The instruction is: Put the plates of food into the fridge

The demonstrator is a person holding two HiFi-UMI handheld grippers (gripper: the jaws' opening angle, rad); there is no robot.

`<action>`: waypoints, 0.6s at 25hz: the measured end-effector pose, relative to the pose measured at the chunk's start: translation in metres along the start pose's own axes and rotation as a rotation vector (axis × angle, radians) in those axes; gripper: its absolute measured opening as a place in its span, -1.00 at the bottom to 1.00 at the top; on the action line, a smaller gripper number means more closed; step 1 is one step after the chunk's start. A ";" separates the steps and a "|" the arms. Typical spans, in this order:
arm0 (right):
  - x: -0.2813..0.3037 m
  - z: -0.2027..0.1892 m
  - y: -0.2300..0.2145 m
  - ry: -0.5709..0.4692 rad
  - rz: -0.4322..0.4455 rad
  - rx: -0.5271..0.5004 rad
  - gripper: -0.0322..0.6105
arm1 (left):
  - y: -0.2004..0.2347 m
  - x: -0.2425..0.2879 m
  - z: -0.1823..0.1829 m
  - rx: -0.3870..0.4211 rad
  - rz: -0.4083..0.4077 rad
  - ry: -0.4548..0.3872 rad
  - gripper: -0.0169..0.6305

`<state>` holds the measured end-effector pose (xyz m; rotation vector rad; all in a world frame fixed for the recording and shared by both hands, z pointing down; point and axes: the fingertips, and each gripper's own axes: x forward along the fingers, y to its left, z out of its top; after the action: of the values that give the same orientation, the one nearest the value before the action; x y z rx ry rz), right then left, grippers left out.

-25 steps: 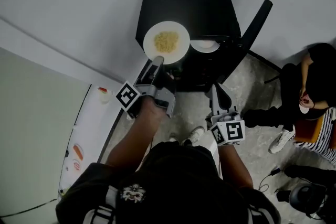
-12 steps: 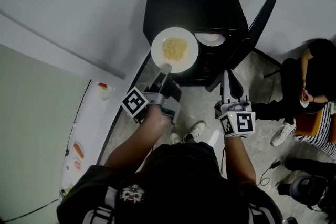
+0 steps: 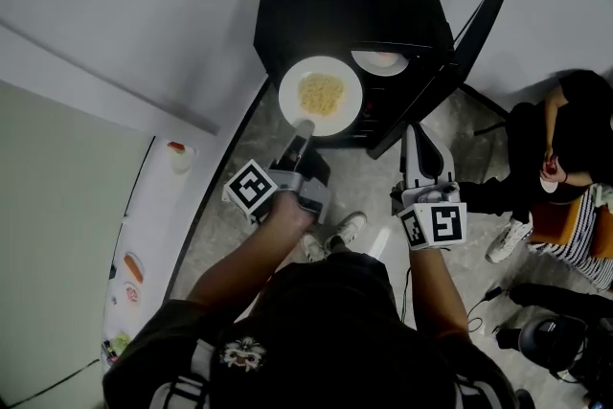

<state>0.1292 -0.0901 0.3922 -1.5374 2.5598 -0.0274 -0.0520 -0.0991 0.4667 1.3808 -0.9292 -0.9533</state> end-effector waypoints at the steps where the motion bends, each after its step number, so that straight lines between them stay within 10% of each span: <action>1: 0.001 -0.003 0.000 0.007 0.004 -0.002 -0.82 | 0.005 0.003 0.001 0.002 0.000 -0.004 -0.84; 15: 0.020 -0.040 -0.004 0.102 0.045 0.007 -0.82 | 0.082 0.046 0.022 -0.005 0.113 -0.078 -0.84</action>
<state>0.1178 -0.1124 0.4300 -1.5126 2.6690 -0.1129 -0.0565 -0.1523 0.5472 1.2805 -1.0516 -0.9280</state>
